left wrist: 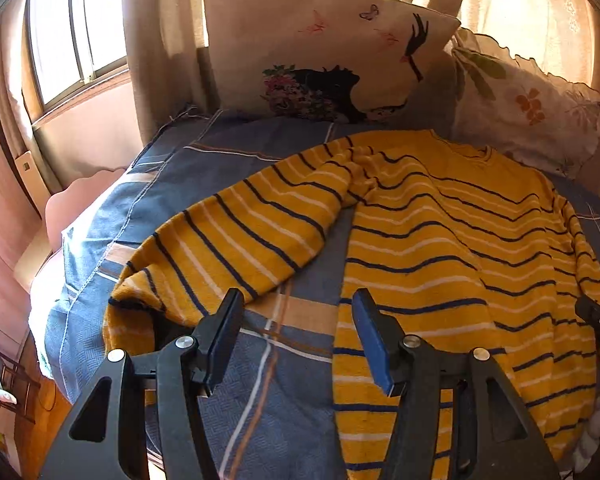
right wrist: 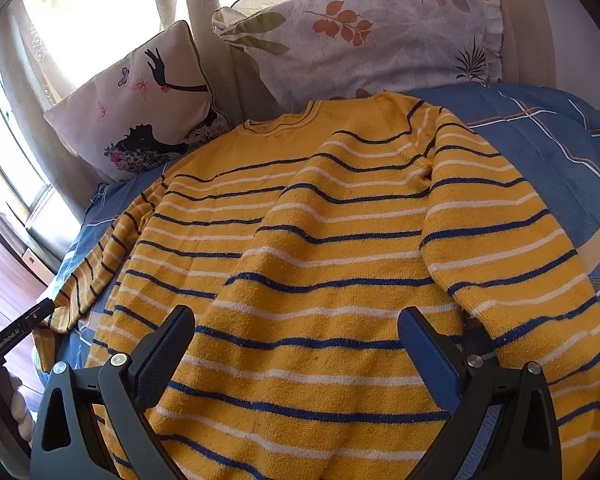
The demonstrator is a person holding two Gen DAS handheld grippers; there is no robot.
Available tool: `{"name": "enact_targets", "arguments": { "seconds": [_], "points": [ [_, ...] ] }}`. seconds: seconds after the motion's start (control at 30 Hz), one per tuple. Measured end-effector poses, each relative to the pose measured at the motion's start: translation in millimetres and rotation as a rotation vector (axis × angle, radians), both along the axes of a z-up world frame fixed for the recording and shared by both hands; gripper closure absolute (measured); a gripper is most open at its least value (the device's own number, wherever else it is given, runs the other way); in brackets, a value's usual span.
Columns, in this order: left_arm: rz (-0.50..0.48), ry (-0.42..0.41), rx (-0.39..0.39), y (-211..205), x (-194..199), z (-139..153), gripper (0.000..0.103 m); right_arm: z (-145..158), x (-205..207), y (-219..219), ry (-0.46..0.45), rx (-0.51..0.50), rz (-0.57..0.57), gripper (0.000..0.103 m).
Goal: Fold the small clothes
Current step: 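Position both grippers over the striped yellow sweater laid on the bed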
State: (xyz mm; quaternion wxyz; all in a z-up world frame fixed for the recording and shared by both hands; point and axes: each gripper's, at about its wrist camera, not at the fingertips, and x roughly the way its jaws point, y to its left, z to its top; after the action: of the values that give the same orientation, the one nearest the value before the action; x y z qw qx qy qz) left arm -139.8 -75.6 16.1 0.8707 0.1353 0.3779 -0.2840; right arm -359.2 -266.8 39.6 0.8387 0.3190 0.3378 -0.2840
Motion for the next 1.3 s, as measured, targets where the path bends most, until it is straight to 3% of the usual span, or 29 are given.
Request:
{"name": "enact_targets", "arguments": {
  "seconds": [0.33, 1.3],
  "points": [
    [-0.126, 0.015, 0.046, -31, -45, -10, 0.048, 0, -11, 2, -0.013, 0.009, -0.008, 0.000],
    [-0.142, 0.075, 0.066, -41, -51, -31, 0.046, -12, -13, 3, -0.001, 0.050, -0.011, 0.000]
  ]
}}
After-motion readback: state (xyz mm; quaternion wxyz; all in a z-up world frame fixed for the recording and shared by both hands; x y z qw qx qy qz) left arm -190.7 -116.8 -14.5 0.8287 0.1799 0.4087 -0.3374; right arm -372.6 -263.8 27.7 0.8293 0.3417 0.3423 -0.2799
